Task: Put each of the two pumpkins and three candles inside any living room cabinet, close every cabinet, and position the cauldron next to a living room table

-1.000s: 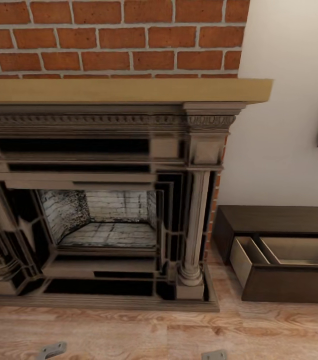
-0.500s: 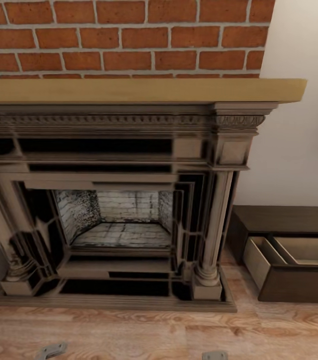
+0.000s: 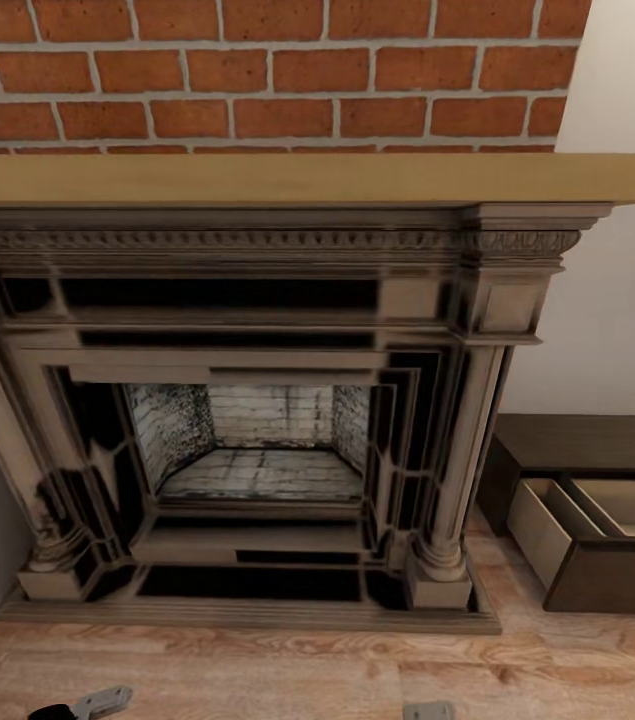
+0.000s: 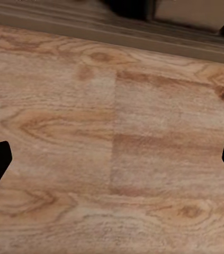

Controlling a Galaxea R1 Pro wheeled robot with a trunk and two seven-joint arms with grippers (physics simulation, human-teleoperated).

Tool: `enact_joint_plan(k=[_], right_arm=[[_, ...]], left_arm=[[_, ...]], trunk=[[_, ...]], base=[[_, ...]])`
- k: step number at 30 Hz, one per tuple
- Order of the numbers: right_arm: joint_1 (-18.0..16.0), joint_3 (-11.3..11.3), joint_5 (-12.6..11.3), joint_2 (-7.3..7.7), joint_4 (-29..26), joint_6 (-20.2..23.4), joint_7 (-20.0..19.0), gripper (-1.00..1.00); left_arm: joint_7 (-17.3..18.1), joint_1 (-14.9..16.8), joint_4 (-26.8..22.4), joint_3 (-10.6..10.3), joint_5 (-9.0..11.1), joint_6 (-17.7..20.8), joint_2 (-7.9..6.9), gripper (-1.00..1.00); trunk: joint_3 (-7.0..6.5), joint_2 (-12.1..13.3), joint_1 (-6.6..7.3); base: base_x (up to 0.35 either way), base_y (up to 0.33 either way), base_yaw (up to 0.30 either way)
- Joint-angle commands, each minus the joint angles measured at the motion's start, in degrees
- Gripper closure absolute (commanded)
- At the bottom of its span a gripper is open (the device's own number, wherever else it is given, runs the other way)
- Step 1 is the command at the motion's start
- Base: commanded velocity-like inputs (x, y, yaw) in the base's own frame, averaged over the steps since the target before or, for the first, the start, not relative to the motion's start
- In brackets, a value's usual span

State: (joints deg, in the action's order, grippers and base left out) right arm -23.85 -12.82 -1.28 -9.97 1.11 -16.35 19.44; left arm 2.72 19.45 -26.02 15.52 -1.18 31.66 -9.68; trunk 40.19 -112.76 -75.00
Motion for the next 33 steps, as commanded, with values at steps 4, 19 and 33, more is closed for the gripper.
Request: enact_joint_plan(k=[4, 19, 33], right_arm=[[-0.06, -0.36, -0.13, -0.03, 0.12, -0.18, 0.25, -1.0], [-0.08, -0.36, -0.13, -0.03, 0.13, -0.18, 0.25, -1.0], [-0.09, -0.38, -0.13, -0.03, 0.13, -0.18, 0.25, -1.0]], left_arm=[[0.27, 0.05, -0.32, 0.31, -0.14, 0.82, 0.18, -1.0], [0.27, 0.05, -0.44, 0.24, -0.17, 1.03, 0.44, -1.0], [-0.28, 0.05, -1.73, 0.07, -0.3, 0.67, 2.16, -1.0]], trunk=[[0.06, -0.03, 0.01], [0.06, -0.03, 0.01], [0.06, -0.03, 0.01]], base=[[0.005, 0.028, 0.0], [-0.252, 0.003, 0.0], [-0.327, 0.0, 0.0]])
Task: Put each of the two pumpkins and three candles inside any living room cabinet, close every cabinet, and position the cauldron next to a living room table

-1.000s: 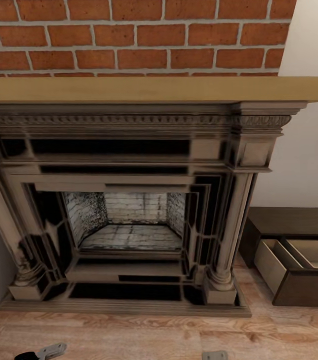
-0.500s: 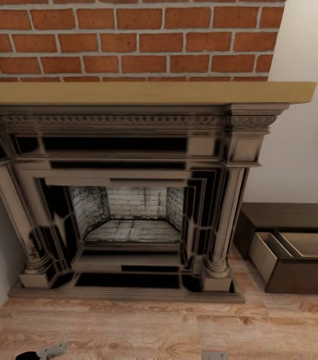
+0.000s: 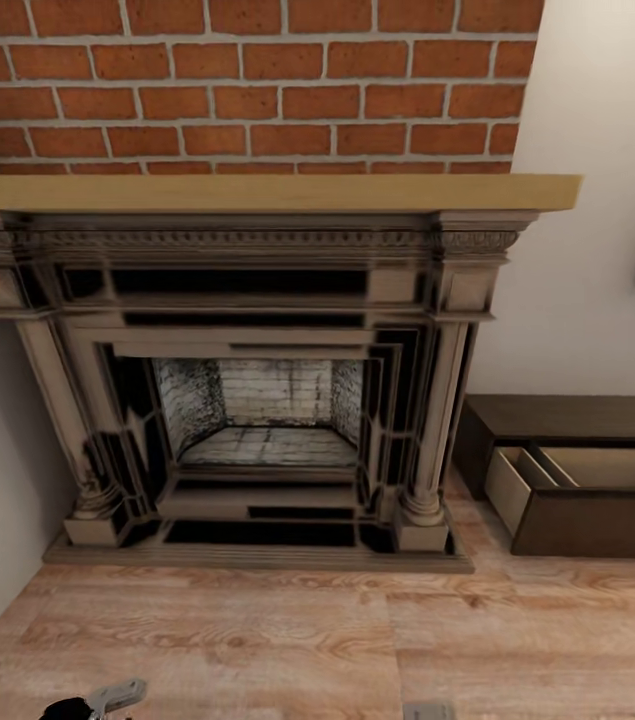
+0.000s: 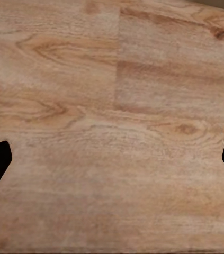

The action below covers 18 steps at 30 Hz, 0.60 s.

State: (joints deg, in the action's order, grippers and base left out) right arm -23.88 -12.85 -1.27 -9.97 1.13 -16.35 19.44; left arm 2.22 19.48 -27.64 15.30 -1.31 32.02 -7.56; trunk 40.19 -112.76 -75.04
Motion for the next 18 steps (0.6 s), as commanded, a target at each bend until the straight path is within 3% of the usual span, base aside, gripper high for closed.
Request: enact_joint_plan(k=[1, 6, 13, 18], right_arm=[[-0.05, -0.35, -0.13, -0.03, 0.12, -0.18, 0.24, -1.0], [-0.05, -0.34, -0.13, -0.03, 0.11, -0.02, 0.29, -1.0], [-0.04, -0.38, -0.1, -0.03, -1.68, 0.29, 0.41, -1.0], [-0.05, -0.39, -0.11, -0.03, -2.47, 0.35, 0.42, -1.0]], left_arm=[[0.11, 0.01, -0.6, 0.28, -0.18, 0.4, 0.21, -1.0], [-1.02, 0.03, -4.66, 0.26, -0.12, 2.66, 1.77, -1.0], [-1.63, 0.0, -9.73, 0.26, -0.1, 5.34, 4.49, -1.0], [-1.74, 0.01, -10.19, 0.26, -0.1, 5.46, 5.0, -1.0]], trunk=[[0.06, -0.03, 0.04], [0.06, -0.03, 0.04], [0.06, -0.03, 0.04], [0.06, -0.03, 0.04]], base=[[-0.286, 0.0, 0.0], [-0.241, 0.0, 0.0], [-0.064, 0.0, 0.0], [-0.007, 0.0, 0.0]])
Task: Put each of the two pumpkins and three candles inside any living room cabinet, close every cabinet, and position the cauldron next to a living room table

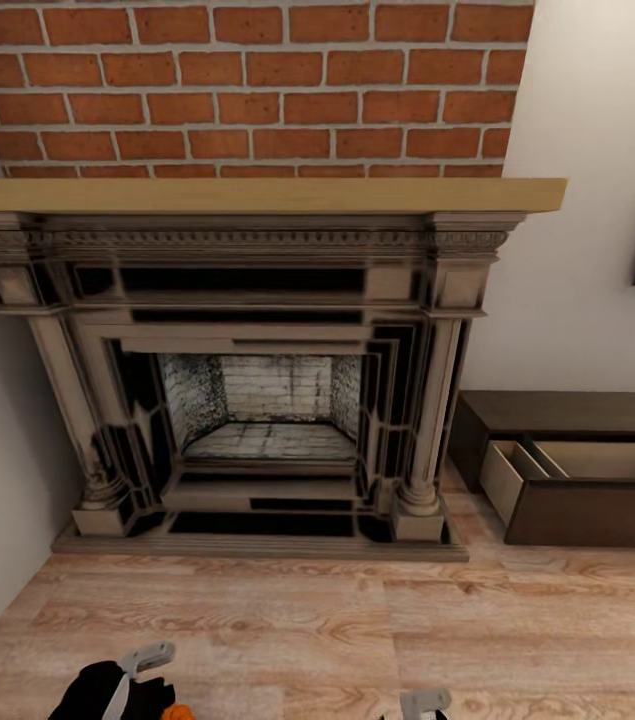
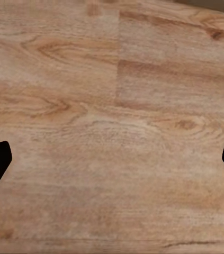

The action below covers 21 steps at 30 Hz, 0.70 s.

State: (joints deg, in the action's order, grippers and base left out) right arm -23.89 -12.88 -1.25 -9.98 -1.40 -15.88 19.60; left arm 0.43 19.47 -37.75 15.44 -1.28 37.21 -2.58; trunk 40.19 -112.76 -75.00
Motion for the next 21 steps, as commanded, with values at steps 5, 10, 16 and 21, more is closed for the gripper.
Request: enact_joint_plan(k=[5, 10, 16, 21], right_arm=[[-0.15, 2.67, -0.11, -0.02, -35.31, 55.93, 0.38, -1.0], [-0.45, 3.66, -0.13, -0.02, -45.03, 68.96, 0.33, -1.0], [-3.24, 3.89, -0.05, -0.02, -49.76, 74.62, 0.3, -1.0], [-4.86, 3.91, -0.07, -0.02, -50.34, 75.32, 0.2, -1.0]], left_arm=[[-4.8, 2.99, -18.78, 0.12, -2.1, 20.57, 2.08, -1.0], [-7.58, 7.05, -18.59, 0.12, -4.83, 21.45, 2.53, -1.0], [-8.07, 13.12, -11.48, 0.12, -9.65, 21.73, 2.71, -1.0], [-7.8, 19.05, -4.63, 0.17, -10.47, 21.83, 3.09, -1.0]], trunk=[[0.06, -0.03, 0.01], [0.06, -0.03, 0.01], [0.06, -0.03, 0.01], [0.06, -0.03, 0.01]], base=[[0.0, 0.0, 0.0], [0.0, 0.0, 0.0], [0.0, 0.0, 0.0], [0.0, 0.0, 0.0]])
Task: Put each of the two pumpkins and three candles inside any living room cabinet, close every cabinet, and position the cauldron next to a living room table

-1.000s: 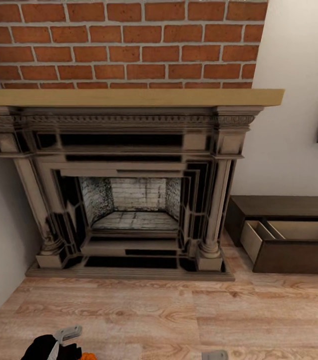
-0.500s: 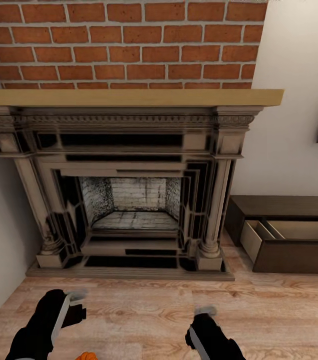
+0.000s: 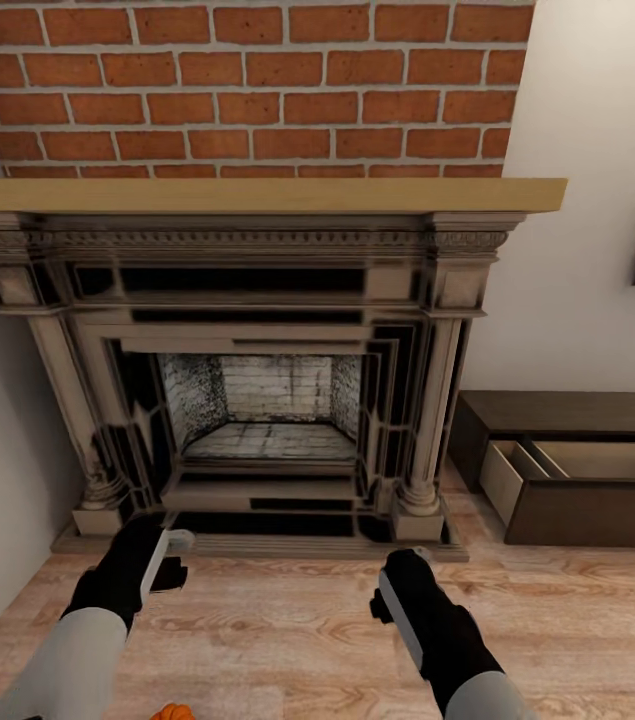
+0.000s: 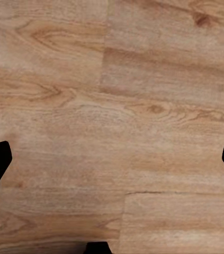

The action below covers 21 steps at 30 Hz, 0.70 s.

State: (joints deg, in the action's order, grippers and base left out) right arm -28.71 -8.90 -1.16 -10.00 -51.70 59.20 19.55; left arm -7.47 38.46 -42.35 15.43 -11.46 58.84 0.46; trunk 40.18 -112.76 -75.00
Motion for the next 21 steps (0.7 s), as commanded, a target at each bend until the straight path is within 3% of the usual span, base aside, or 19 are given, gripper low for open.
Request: enact_joint_plan(k=[1, 6, 9, 10, 12, 14, 16, 19, 21], right_arm=[[-0.32, -0.07, -0.16, 0.0, -0.06, 0.27, 0.24, -1.0], [-3.88, 0.16, -0.1, 0.0, -0.14, 0.46, 0.3, -1.0], [-5.73, 0.58, -0.07, 0.0, 0.09, 0.52, 0.3, -1.0], [-7.09, 0.81, -0.05, 0.0, 1.04, 0.54, 0.31, -1.0], [-8.86, 1.1, -0.08, 0.0, 3.36, 0.54, 0.29, -1.0], [-11.7, 2.94, -0.13, 0.03, 7.1, 0.5, 0.23, -1.0], [-13.47, 5.43, -0.14, 0.31, 9.77, 0.45, 0.18, -1.0], [-14.86, 8.14, -0.16, 0.48, 12.27, 0.41, 0.15, -1.0], [-15.39, 9.17, -0.19, 0.53, 13.2, 0.4, 0.14, -1.0]], left_arm=[[0.12, 0.69, 0.48, 0.19, -0.34, 0.2, 0.09, -1.0], [0.24, 6.25, 1.47, 0.21, -0.4, 0.22, 0.85, -1.0], [0.25, 7.93, -0.51, 0.29, -0.43, 0.19, 2.48, -1.0], [0.22, 8.49, -1.56, 0.57, -0.37, 0.13, 4.24, -1.0], [0.2, 8.78, -2.11, 0.7, -0.35, 0.06, 6.23, -1.0], [0.17, 8.96, -2.43, 0.77, -0.33, 0.05, 7.76, -1.0], [0.17, 9.02, -2.54, 0.88, -0.33, 0.05, 8.25, -1.0], [0.14, 9.06, -2.6, 1.68, -0.29, 0.05, 8.32, -1.0], [0.11, 9.08, -2.38, 3.58, -0.3, 0.0, 7.95, -1.0]], trunk=[[0.06, -0.03, 0.01], [0.06, -0.03, 0.01], [0.06, -0.03, 0.01], [0.06, -0.03, 0.01], [0.06, -0.03, 0.01], [0.06, -0.03, 0.01], [0.06, -0.03, 0.01], [0.06, -0.03, 0.01], [0.06, -0.03, 0.01]], base=[[0.0, 0.0, 0.0], [0.0, 0.0, 0.0], [0.0, 0.0, 0.0], [0.0, 0.0, 0.0], [0.0, 0.0, 0.0], [0.0, 0.0, 0.0], [0.0, 0.0, 0.0], [0.0, 0.0, 0.0], [0.0, 0.0, 0.0]])
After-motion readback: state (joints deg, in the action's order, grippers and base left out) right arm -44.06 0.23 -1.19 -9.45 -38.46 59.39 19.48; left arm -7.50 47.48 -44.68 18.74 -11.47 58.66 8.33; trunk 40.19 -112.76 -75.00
